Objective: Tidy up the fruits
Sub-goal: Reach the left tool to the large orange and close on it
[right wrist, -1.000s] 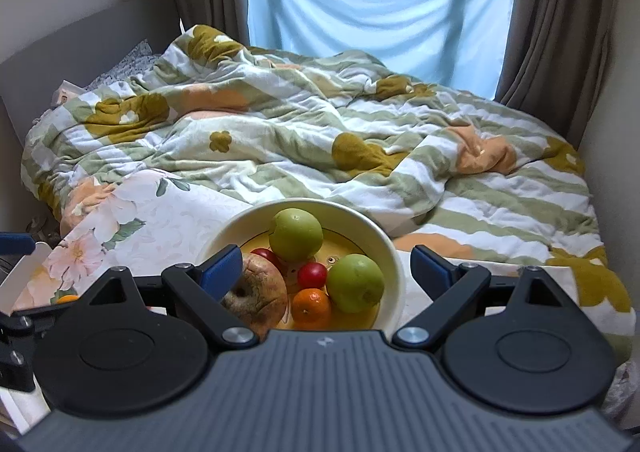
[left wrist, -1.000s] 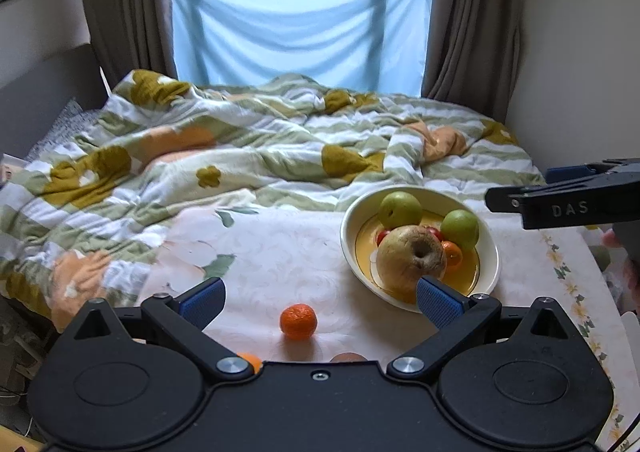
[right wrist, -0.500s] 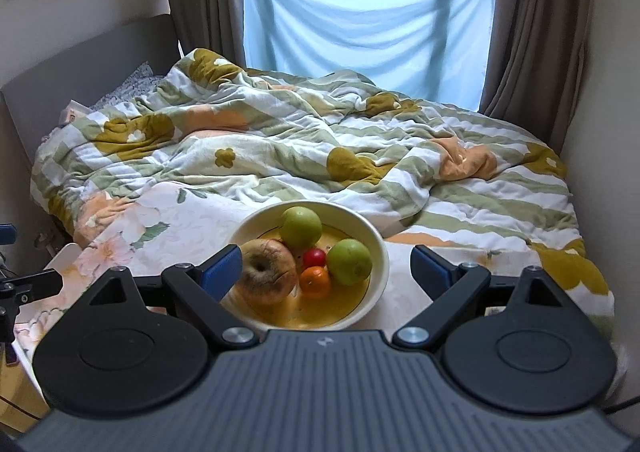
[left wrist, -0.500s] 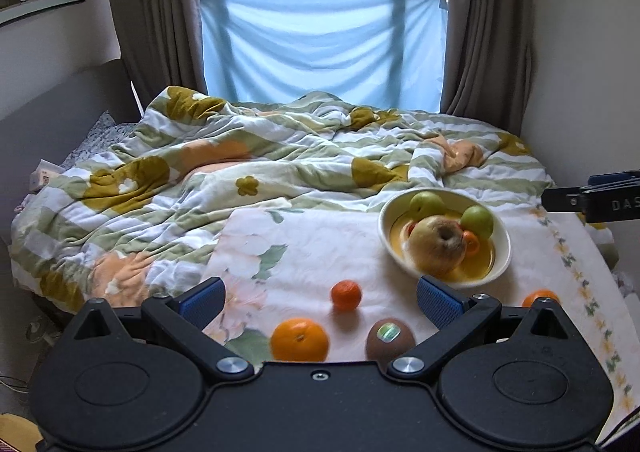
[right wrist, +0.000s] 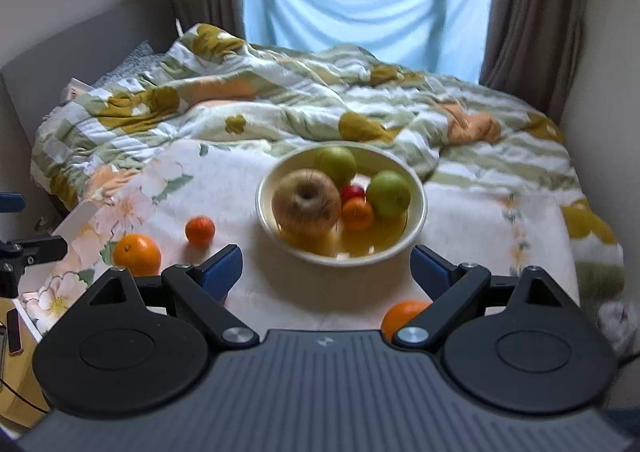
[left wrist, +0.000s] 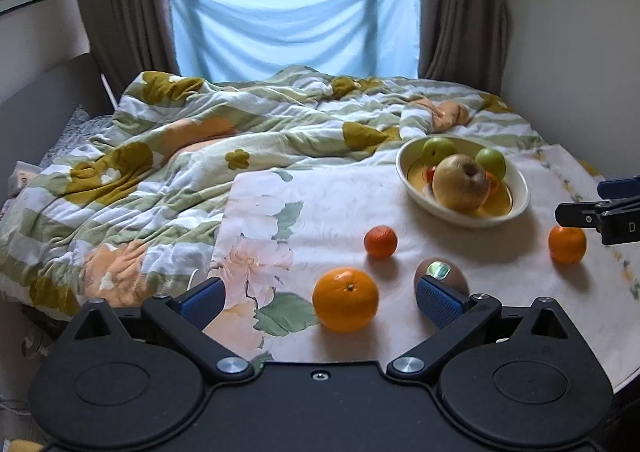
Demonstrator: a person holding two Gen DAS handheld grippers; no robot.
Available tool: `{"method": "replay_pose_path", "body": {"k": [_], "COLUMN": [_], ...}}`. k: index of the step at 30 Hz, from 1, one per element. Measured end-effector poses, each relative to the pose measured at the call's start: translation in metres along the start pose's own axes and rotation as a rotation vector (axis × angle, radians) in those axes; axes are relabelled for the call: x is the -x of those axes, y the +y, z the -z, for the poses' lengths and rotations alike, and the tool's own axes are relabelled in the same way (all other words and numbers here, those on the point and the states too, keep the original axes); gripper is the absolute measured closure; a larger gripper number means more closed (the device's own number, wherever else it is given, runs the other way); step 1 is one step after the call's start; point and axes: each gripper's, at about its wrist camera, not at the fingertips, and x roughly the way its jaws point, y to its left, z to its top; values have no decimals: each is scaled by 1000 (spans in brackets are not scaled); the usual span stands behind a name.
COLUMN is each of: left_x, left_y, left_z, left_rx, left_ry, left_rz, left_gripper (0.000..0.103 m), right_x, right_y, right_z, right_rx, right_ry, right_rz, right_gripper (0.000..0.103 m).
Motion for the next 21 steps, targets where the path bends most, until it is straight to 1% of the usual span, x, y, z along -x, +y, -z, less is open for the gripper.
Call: {"method": "replay_pose_path", "body": {"k": [6, 11, 15, 16, 17, 21], "left_x": [-29, -52, -69, -72, -76, -89], "left_y": [4, 2, -2, -2, -3, -3], "left_z": [13, 21, 22, 22, 22, 21], "left_rx": [-58, -93, -111, -114, -116, -105], "left_ry": [12, 23, 33, 36, 42, 79], "left_rz": [27, 47, 60, 63, 66, 81], "left_gripper": [0, 0, 2, 4, 8, 15], "right_x": [-17, -25, -35, -37, -40, -48], "right_y": [3, -9, -21, -24, -26, -32], "right_z": [27, 46, 57, 58, 59, 62], "right_rx": [-63, -111, -151, -157, -163, -172], "right_ry": [11, -3, 15, 21, 25, 35], "right_rz": [93, 180, 224, 228, 233, 244], "right_gripper": [0, 0, 0, 0, 0, 0]}}
